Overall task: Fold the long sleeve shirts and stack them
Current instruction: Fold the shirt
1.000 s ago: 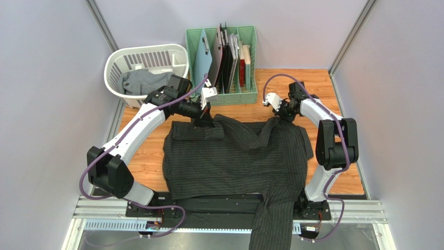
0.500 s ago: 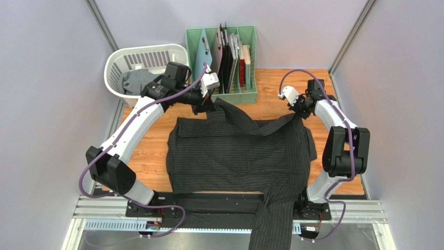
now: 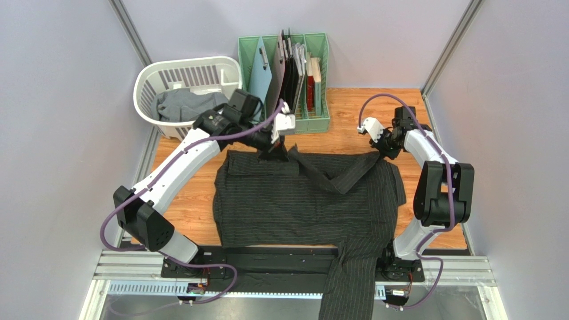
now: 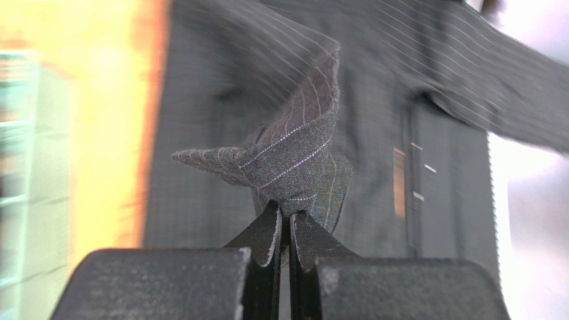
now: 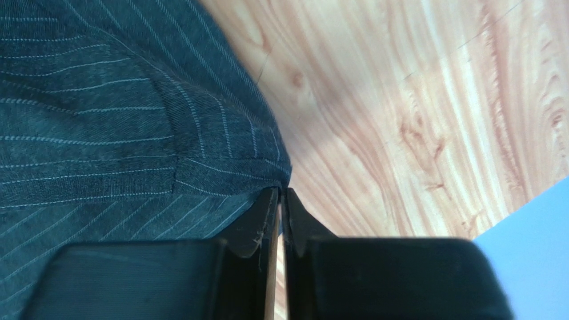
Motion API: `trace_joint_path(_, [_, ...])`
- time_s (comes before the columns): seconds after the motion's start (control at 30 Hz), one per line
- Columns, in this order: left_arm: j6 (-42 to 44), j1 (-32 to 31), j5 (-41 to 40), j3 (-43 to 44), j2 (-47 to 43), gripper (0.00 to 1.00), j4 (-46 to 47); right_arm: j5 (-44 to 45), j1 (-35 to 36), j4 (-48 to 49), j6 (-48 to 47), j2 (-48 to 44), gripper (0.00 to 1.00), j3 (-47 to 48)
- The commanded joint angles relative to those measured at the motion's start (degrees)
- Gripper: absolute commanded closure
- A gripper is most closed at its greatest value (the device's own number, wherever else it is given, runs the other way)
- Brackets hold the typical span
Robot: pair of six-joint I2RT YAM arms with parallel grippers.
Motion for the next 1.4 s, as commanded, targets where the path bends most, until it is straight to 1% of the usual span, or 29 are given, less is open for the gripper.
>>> trace_joint_path(0.0, [7.3, -6.7, 3.5, -3.4, -4.6, 1.0, -6.4, 1.1, -2.2, -5.4, -5.0, 0.2, 0.74, 2.2])
trace_joint_path(0.03, [7.9, -7.9, 3.0, -4.1, -5.4, 1.0, -7.1, 1.8, -2.9, -6.3, -6.2, 0.4, 0.68, 3.1])
trace_joint_path(0.07, [8.4, -9.1, 2.7, -5.4, -5.8, 1.0, -7.9, 2.0, -3.3, -8.8, -6.5, 0.6, 0.56, 3.8])
trace_joint_path(0.13, [9.1, -11.9, 2.2, -6.6, -6.6, 1.0, -8.7, 1.7, -4.2, -11.1, -6.4, 0.7, 0.48, 5.5])
trace_joint_path(0.17, [8.9, -12.8, 1.4, -7.8, -6.6, 1.0, -9.1, 1.4, -4.9, -13.6, -6.1, 0.6, 0.36, 7.5])
trace_joint_path(0.2, [8.8, -13.9, 0.8, -8.5, -6.6, 1.0, -9.1, 0.2, -5.1, -14.8, -5.7, 0.6, 0.34, 8.5])
trace_joint_path(0.27, [8.2, -14.7, -0.4, -10.6, -6.3, 1.0, -9.0, -1.4, -5.3, -18.1, -3.0, 0.1, 0.34, 11.4])
trace_joint_path(0.33, [6.4, -15.3, -2.6, -11.9, -5.5, 1.0, -7.8, -5.7, -5.0, -20.6, -0.4, 0.0, 0.34, 13.8])
trace_joint_path(0.37, [4.0, -15.5, -3.3, -12.6, -5.2, 1.0, -6.1, -7.3, -4.7, -22.6, 1.5, 0.2, 0.36, 14.8])
trace_joint_path(0.43, [1.8, -16.2, -2.9, -12.7, -3.3, 1.0, -5.3, -11.2, -3.7, -23.5, 7.8, 0.5, 0.39, 17.2])
trace_joint_path(0.47, [-0.1, -16.7, -2.7, -12.8, -2.8, 1.0, -4.7, -12.2, -3.1, -23.3, 10.0, 0.9, 0.43, 17.7])
trace_joint_path(0.5, [-1.0, -18.1, -2.8, -13.1, -2.3, 1.0, -4.1, -13.9, -2.5, -22.9, 14.4, 1.3, 0.46, 18.1])
trace_joint_path(0.57, [-2.8, -20.1, -3.6, -13.9, -1.5, 1.0, -2.6, -14.8, -0.4, -21.6, 17.7, 2.7, 0.54, 18.0])
trace_joint_path(0.6, [-3.3, -22.4, -4.3, -14.2, -1.2, 1.0, -2.0, -14.6, 0.3, -21.3, 20.2, 3.4, 0.57, 17.8])
trace_joint_path(0.67, [-5.3, -24.2, -5.6, -14.8, -0.8, 1.0, 0.0, -13.5, 2.1, -20.5, 21.8, 4.8, 0.63, 16.4])
trace_joint_path(0.7, [-6.0, -25.6, -5.9, -14.7, -0.3, 1.0, 0.2, -11.0, 2.6, -20.0, 22.1, 6.9, 0.65, 15.9])
trace_joint_path(0.77, [-7.6, -26.8, -7.3, -14.2, 1.3, 1.0, 0.8, -8.0, 2.7, -18.8, 22.6, 9.2, 0.69, 14.8])
trace_joint_path(0.8, [-8.2, -27.3, -7.7, -14.2, 1.9, 1.0, 1.0, -4.1, 2.7, -18.3, 22.6, 11.2, 0.7, 14.3])
trace_joint_path(0.87, [-10.4, -27.3, -9.4, -13.6, 4.3, 1.0, 1.5, -1.5, 2.3, -16.2, 22.7, 12.8, 0.71, 12.9])
trace_joint_path(0.93, [-10.7, -27.3, -10.2, -13.6, 6.0, 1.0, 1.5, 1.4, 2.5, -14.3, 23.1, 14.8, 0.7, 12.3])
trace_joint_path(1.03, [-12.0, -26.3, -8.9, -13.9, 5.6, 1.0, 2.9, 2.4, 2.9, -13.5, 24.4, 18.0, 0.69, 13.4])
trace_joint_path(1.13, [-12.2, -23.5, -9.6, -13.7, 3.9, 1.0, 3.6, 1.6, 3.4, -13.4, 25.2, 18.8, 0.65, 14.3])
trace_joint_path(1.17, [-12.0, -22.7, -10.2, -13.2, 3.6, 1.0, 3.6, 0.8, 3.4, -14.2, 25.2, 18.6, 0.6, 14.6])
trace_joint_path(1.23, [-11.0, -19.1, -11.8, -12.4, 3.2, 1.0, 3.1, 0.1, 3.4, -15.5, 25.2, 17.8, 0.55, 15.8])
trace_joint_path(1.27, [-11.0, -15.9, -12.1, -11.5, 3.3, 1.0, 3.0, -0.2, 3.4, -16.8, 25.3, 16.3, 0.5, 16.3])
trace_joint_path(1.3, [-10.9, -14.2, -12.2, -11.1, 3.7, 1.0, 2.8, -0.7, 3.4, -17.1, 25.1, 15.1, 0.47, 16.4])
trace_joint_path(1.33, [-10.3, -12.3, -11.8, -10.7, 4.1, 1.0, 2.3, -1.2, 3.3, -17.6, 25.1, 14.0, 0.45, 16.5])
trace_joint_path(1.37, [-9.7, -9.1, -12.3, -9.6, 4.4, 1.0, 1.8, -1.5, 3.3, -18.4, 25.0, 11.8, 0.43, 16.6])
